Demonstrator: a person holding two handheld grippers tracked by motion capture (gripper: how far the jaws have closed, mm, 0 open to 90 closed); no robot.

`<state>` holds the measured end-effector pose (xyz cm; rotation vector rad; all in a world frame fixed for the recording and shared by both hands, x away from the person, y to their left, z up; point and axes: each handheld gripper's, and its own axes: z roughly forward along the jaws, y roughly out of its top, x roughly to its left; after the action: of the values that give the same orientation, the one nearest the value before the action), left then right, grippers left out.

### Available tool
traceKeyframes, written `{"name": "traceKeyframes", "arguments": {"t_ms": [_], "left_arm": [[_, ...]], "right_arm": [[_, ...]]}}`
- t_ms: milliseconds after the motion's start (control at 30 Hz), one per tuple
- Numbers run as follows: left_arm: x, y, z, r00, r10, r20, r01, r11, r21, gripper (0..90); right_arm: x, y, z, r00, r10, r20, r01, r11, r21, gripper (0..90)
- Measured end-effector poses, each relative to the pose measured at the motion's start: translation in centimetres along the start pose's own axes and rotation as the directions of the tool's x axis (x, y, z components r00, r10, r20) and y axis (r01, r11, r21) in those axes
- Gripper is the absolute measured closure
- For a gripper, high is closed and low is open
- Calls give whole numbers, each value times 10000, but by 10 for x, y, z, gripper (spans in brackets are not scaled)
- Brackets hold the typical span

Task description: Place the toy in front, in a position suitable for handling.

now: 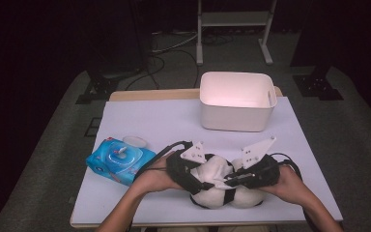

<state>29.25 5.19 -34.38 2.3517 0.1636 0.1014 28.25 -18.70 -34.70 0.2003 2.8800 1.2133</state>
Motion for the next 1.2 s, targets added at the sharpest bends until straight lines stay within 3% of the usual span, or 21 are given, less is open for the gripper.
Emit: {"name": "traceKeyframes", "arguments": {"t_ms": [200,300,567,667,933,1200], "left_arm": [[-5,-1,1,10000,81,-54,-82,9999,-67,232],[-6,-1,1,9998,135,-131,-136,9999,-72,233],[-8,-1,0,9995,287,-110,-288,9996,-77,233],[-8,0,0,9995,289,-98,-290,9995,-122,232],[-5,5,-3,9998,29,-208,-26,9999,111,104],[-6,4,-2,9999,88,146,-88,10000,10,100]], "right_arm": [[-1,14,0,9998,-159,-95,154,9983,-570,829],[-4,16,-1,9997,-218,-82,213,9983,-539,828],[-20,-12,-14,9975,649,279,-635,9969,-464,823],[-25,-21,-19,9958,889,209,-873,9938,-685,823],[-20,-28,-18,9949,990,197,-975,9928,-693,825],[-8,-31,-20,9966,817,74,-812,9950,-590,824]]}}
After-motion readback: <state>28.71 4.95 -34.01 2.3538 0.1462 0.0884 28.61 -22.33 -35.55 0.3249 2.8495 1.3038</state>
